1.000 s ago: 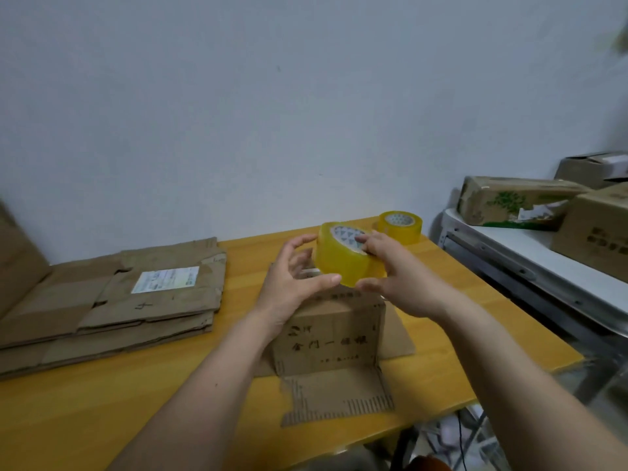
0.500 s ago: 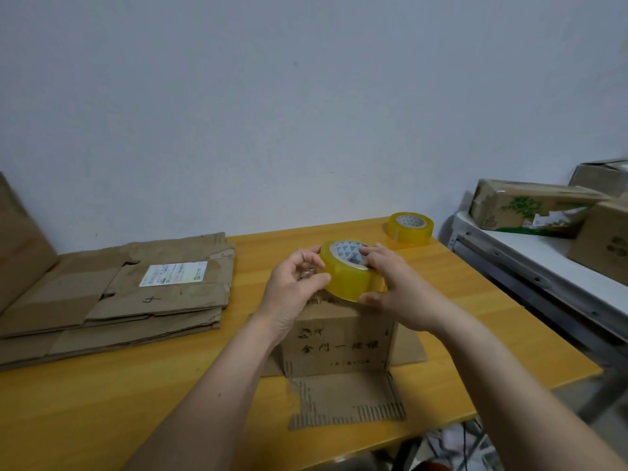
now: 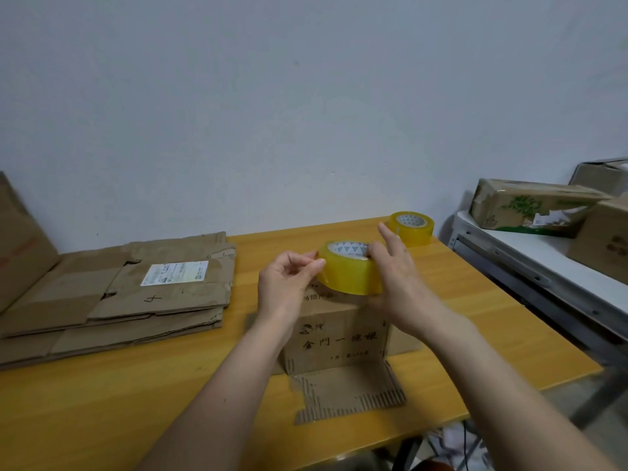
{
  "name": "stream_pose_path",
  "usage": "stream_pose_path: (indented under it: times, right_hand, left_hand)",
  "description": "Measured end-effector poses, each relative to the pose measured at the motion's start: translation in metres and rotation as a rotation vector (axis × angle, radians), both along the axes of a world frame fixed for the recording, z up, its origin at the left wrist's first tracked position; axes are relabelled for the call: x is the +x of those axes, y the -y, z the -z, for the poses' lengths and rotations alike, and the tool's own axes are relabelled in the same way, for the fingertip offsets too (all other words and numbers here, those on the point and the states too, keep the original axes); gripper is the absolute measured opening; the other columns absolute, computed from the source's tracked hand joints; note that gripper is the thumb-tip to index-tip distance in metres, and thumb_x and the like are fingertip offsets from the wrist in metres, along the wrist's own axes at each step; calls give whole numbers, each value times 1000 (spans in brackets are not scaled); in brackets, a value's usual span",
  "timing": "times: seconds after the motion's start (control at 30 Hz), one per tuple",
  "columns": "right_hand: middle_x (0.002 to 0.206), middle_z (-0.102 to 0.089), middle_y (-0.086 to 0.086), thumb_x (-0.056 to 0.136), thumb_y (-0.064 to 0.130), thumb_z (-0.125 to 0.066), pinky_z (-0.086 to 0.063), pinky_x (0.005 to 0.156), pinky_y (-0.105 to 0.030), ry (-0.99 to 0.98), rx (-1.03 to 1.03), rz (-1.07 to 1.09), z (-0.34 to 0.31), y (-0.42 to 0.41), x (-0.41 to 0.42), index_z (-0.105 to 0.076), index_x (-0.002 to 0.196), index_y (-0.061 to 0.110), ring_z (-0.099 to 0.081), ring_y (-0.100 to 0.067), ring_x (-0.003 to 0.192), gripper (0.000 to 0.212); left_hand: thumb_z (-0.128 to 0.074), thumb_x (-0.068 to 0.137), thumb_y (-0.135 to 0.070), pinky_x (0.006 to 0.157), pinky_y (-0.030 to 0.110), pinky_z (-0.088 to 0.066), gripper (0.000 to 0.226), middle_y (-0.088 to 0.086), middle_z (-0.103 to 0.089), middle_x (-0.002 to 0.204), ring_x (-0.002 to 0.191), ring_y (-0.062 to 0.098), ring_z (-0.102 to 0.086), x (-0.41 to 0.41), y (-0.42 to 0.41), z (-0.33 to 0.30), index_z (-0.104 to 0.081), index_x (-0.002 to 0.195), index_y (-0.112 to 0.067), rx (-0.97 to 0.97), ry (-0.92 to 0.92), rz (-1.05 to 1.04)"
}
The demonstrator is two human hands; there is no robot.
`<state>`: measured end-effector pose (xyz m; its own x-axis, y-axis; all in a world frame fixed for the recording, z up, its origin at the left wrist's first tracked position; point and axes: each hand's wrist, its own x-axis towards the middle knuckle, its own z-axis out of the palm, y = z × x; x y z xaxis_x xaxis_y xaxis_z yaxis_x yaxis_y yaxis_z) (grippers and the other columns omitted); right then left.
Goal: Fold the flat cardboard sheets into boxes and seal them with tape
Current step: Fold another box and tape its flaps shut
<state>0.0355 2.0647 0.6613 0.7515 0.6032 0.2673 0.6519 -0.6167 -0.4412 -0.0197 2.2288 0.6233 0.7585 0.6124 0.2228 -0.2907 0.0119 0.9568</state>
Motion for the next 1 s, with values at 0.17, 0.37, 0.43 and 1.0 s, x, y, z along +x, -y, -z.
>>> stream_pose_path:
  times: [0.17, 0.37, 0.43, 1.0]
  right_hand:
    - [145, -33, -9, 75, -1, -71, -36, 106, -29, 216, 562, 88, 1, -16, 4, -37, 137, 16, -35, -20, 133, 73]
    - [123, -51, 6, 85, 10, -67, -43, 85, -21, -359, 989, 176, 9, -46, 22, -41, 137, 20, -48, -10, 114, 59]
    - [111, -59, 4, 85, 4, -66, -49, 83, -29, -469, 1025, 147, 15, -48, 30, -49, 128, 18, -58, -19, 109, 49]
    - [99, -65, -9, 93, 17, -59, -41, 65, -23, -371, 777, 164, 28, -53, 52, -50, 97, 23, -59, -14, 88, 11]
  left_hand:
    - [-64, 89, -10, 73, 36, -60, 12, 17, -70, 90, 80, 24, -70, 4, 1, -8, -55, 81, -11, -219, 29, -7]
    - [-55, 95, -18, 70, 39, -60, 12, 15, -68, 87, 81, 25, -69, 8, 3, -12, -52, 86, -11, -348, 53, -4]
    - [-57, 94, -15, 69, 34, -59, 12, 9, -70, 79, 77, 18, -69, 9, 1, -9, -55, 83, -11, -333, 61, -61]
    - [-46, 101, -20, 71, 40, -59, 21, 5, -61, 75, 70, 24, -68, -5, -26, -13, -49, 80, -17, 221, -269, -266]
